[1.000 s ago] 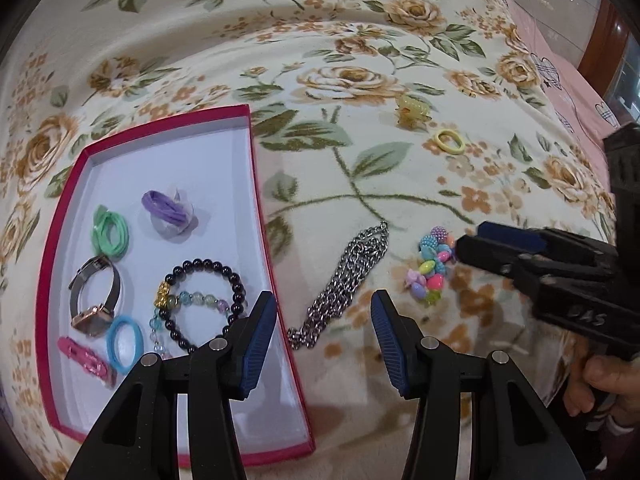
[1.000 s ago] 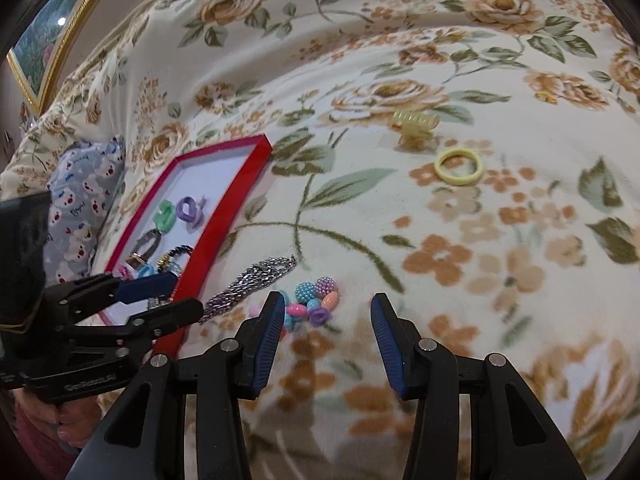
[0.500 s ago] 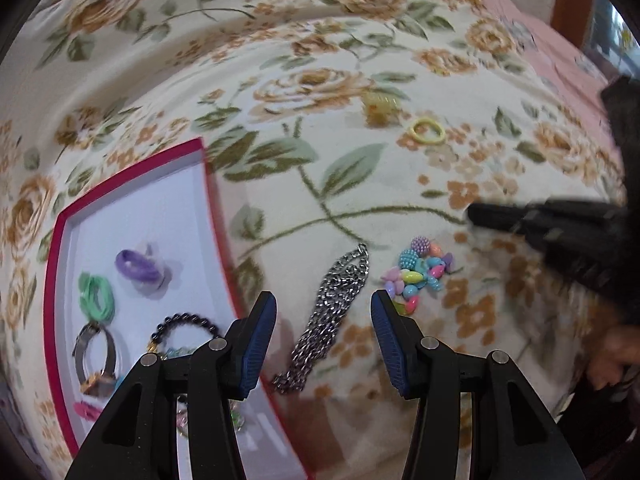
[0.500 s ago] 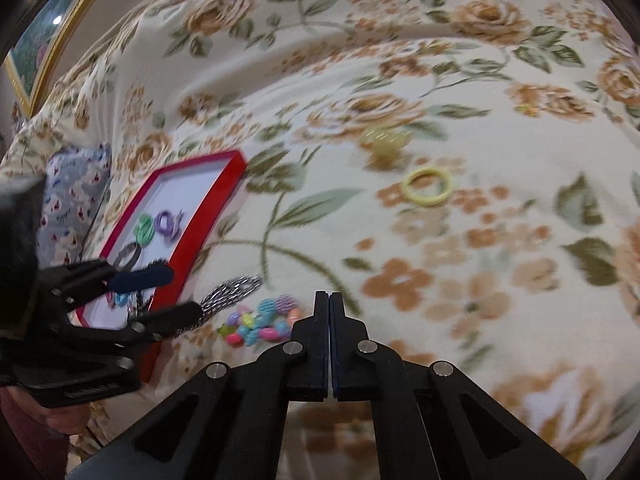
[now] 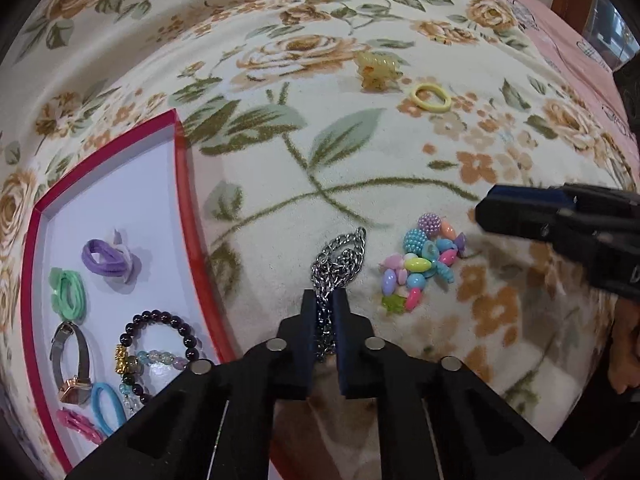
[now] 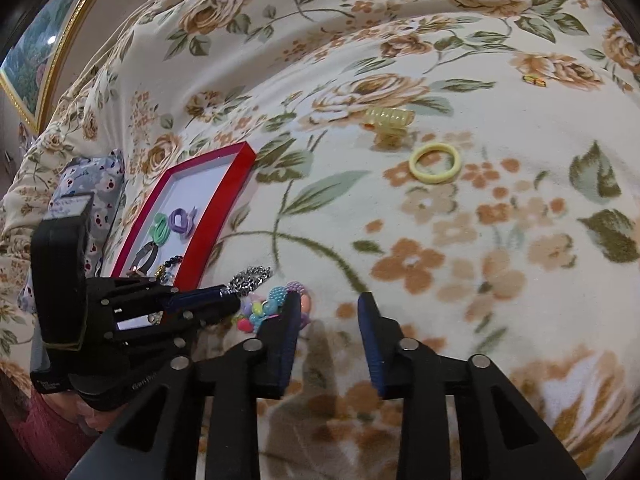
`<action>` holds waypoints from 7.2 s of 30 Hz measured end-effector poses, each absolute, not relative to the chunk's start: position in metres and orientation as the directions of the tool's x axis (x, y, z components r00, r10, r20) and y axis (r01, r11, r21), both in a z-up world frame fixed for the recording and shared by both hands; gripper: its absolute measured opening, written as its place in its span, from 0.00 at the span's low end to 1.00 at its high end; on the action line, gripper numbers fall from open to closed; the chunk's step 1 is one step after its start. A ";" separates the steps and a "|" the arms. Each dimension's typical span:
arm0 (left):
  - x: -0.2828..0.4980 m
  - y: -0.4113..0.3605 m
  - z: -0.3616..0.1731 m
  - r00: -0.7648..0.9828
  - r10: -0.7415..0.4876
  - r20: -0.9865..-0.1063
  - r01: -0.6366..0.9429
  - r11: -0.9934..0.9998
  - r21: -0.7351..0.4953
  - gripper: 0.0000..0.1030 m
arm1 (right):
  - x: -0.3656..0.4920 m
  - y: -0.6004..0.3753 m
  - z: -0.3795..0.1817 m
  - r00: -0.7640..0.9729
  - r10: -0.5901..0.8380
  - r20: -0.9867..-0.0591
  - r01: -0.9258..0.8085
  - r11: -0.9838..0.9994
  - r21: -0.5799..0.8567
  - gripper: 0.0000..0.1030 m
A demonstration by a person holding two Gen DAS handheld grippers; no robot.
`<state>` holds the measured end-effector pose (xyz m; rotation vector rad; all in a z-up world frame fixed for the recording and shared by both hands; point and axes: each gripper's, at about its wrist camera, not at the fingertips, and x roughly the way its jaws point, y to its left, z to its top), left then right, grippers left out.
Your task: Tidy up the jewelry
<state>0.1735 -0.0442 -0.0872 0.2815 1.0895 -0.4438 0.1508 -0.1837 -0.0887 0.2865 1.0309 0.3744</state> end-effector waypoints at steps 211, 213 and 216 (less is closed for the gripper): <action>-0.043 0.152 -0.016 0.694 0.152 -0.704 -0.210 0.978 0.004 0.99 | 0.053 -0.027 -0.049 0.540 0.536 -0.648 -0.554 0.807 0.206 1.00; -0.044 0.152 -0.016 0.695 0.153 -0.703 -0.210 0.978 0.005 0.99 | 0.053 -0.027 -0.048 0.541 0.538 -0.646 -0.554 0.806 0.208 1.00; -0.044 0.153 -0.016 0.696 0.153 -0.702 -0.208 0.978 0.006 0.99 | 0.053 -0.027 -0.047 0.542 0.541 -0.643 -0.556 0.805 0.208 1.00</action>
